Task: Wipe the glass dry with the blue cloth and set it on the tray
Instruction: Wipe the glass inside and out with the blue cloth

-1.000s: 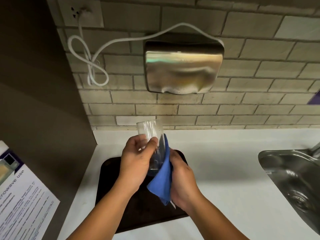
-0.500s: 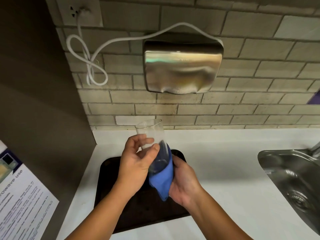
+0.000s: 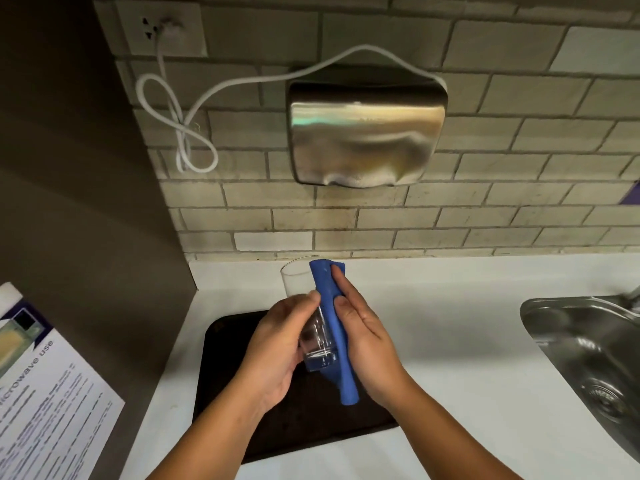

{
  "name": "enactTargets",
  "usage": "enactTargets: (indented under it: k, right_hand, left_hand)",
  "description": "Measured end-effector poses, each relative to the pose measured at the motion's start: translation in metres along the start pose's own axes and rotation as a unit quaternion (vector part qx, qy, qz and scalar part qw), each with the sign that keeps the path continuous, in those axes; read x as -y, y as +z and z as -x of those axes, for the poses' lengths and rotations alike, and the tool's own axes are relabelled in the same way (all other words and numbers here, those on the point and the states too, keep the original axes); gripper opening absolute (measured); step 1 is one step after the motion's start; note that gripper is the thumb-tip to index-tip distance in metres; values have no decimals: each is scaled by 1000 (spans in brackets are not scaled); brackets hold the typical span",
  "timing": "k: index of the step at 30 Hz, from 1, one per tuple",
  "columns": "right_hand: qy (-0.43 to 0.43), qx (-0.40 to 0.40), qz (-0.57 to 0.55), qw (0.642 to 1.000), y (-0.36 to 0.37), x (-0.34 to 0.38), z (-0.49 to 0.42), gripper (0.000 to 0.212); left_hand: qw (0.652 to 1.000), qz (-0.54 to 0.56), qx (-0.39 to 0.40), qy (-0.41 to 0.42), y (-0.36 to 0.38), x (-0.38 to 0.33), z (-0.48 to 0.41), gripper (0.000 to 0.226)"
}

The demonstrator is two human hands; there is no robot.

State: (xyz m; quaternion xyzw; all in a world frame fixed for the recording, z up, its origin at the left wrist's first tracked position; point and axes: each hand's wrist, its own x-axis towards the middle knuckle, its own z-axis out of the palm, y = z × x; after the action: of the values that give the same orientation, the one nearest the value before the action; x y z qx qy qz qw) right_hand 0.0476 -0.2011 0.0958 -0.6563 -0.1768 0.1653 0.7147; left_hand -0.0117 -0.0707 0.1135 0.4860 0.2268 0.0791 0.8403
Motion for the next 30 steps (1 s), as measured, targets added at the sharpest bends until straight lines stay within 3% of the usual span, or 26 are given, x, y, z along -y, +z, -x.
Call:
enactTargets:
  k: [6,9,12,18,24,25,28,30]
  right_hand:
    - [47,-21,-85,995,-1,-5,-9,38]
    - [-5,-32,0,999,5,-8,-5,50]
    - [-46,-25,58,997,6,-12,-3,47]
    - [63,-21,-66,996,-3,-3,-15,35]
    - [-9,-31,22,999,0,-11,-11,40]
    - [-11,-30,26,999,0,-13,-12,41]
    - [10,-26,15,999,0,-12,-14,44]
    - [26,-30,-1,999,1,-9,-13,44]
  left_hand:
    - [999,-24,25,-23,-7,6,-4,48]
    - [999,-10,29,-44,-12,2,-6,59]
    - [998,-30,39,-40,-15,0,-8,68]
    - [997,14,51,-59,-20,2,-11,47]
    - [999,-40,4,-17,-15,4,-10,43]
    - [998,-54,5,-8,-14,4,-10,46]
    - [997,-77,17,-10,-13,5,-10,84]
    - [997,-75,14,-26,-13,3,-12,90]
